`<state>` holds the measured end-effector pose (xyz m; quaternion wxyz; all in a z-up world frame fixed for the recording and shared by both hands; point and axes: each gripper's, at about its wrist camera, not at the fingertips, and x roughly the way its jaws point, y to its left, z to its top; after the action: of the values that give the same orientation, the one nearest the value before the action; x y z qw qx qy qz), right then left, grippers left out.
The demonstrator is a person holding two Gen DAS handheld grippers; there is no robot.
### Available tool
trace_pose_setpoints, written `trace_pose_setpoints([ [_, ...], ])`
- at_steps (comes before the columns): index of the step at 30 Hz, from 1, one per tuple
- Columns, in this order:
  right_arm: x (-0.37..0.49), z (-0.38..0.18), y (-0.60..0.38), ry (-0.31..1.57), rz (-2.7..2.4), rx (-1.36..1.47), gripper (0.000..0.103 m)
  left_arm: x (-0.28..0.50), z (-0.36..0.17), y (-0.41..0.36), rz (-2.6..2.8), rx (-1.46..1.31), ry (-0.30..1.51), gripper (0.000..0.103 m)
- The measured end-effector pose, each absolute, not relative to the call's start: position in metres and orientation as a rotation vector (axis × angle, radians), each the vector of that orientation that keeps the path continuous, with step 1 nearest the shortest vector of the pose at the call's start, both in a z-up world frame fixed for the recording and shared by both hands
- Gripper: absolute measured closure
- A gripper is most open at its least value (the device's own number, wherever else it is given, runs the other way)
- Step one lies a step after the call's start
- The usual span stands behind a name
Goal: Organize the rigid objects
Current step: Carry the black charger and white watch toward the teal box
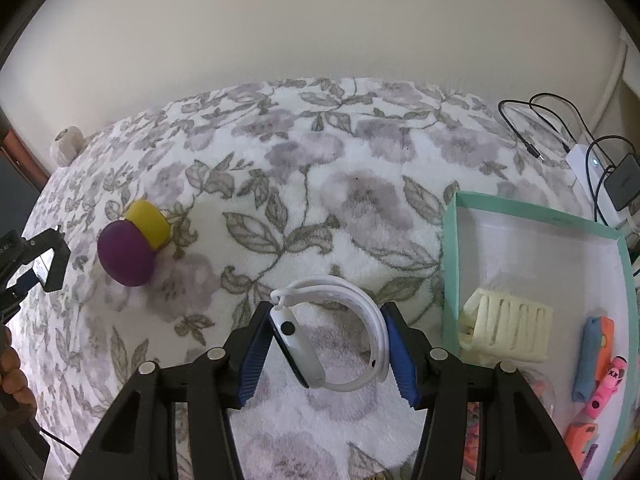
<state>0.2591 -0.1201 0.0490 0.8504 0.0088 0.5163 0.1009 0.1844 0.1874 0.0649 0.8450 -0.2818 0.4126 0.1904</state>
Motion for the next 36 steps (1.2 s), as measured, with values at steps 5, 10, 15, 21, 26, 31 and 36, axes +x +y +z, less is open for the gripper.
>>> trace_pose_setpoints([
  [5, 0.258, 0.062, -0.125, 1.060, 0.222, 0.037, 0.046, 0.184, 0.084, 0.176, 0.370, -0.576, 0.834, 0.042],
  [10, 0.256, 0.081, -0.136, 1.017, 0.222, 0.066, 0.046, 0.184, 0.108, 0.157, 0.331, -0.541, 0.794, 0.042],
  [15, 0.253, 0.095, -0.156, 0.984, 0.190, 0.086, 0.046, 0.186, 0.128, 0.128, 0.270, -0.495, 0.771, 0.042],
  [21, 0.252, 0.099, -0.195, 0.970, 0.123, 0.118, 0.046, 0.193, 0.143, 0.080, 0.180, -0.424, 0.770, 0.042],
  [26, 0.248, 0.102, -0.232, 0.957, 0.053, 0.141, 0.046, 0.199, 0.147, 0.038, 0.105, -0.371, 0.788, 0.042],
  [31, 0.244, 0.102, -0.269, 0.947, -0.033, 0.153, 0.046, 0.206, 0.147, -0.010, 0.026, -0.310, 0.809, 0.042],
  [36, 0.242, 0.102, -0.296, 0.943, -0.079, 0.181, 0.046, 0.211, 0.143, -0.064, -0.080, -0.258, 0.833, 0.041],
])
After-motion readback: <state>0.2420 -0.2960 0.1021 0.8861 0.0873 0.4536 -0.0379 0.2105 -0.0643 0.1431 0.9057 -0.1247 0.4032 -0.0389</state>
